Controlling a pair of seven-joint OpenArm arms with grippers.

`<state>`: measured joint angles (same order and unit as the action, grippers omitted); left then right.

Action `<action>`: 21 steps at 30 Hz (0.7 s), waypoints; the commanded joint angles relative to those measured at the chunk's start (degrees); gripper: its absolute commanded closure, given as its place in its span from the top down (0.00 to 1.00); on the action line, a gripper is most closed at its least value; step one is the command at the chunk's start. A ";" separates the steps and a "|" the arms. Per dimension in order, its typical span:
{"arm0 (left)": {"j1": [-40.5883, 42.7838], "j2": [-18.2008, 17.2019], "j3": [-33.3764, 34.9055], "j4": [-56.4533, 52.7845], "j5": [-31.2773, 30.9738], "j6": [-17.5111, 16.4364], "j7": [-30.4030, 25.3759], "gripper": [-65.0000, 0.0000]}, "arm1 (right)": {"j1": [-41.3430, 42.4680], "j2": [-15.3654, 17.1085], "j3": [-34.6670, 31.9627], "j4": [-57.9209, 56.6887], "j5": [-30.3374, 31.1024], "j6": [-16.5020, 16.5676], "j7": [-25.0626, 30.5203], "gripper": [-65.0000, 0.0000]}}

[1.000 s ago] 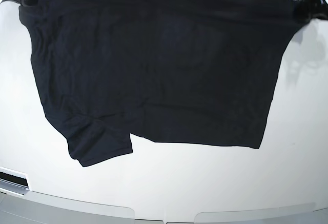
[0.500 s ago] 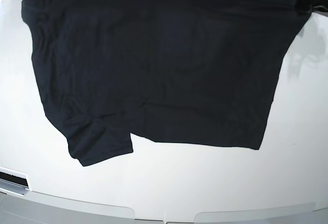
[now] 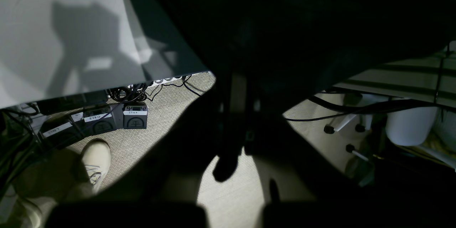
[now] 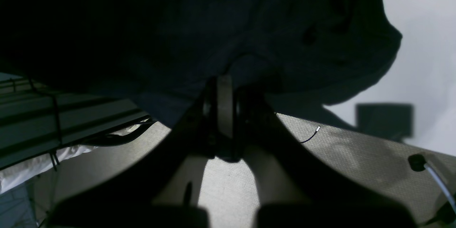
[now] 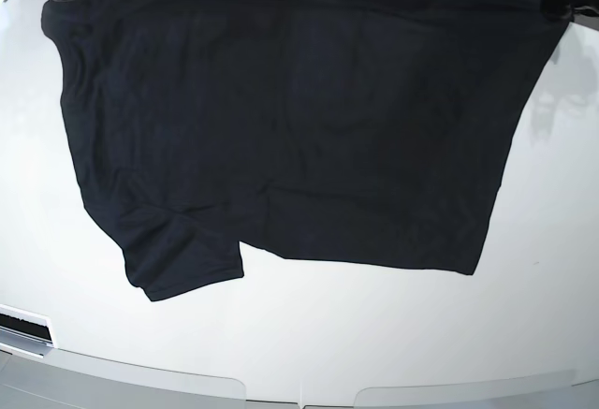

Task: Layout the t-shirt on the table in an organized manner, then fold the t-shirt properly
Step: 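Lift the shirt by the shoulders and pull it taut between both grippers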

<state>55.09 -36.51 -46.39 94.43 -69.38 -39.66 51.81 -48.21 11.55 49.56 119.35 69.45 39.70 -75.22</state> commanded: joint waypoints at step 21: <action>0.44 -2.34 -2.54 0.44 -6.67 -0.34 5.22 0.00 | -0.63 0.52 8.50 0.81 1.86 0.30 0.59 0.00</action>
<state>55.05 -38.02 -48.18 94.45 -75.75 -39.70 57.47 -48.23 11.38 57.39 119.35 70.78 39.70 -75.31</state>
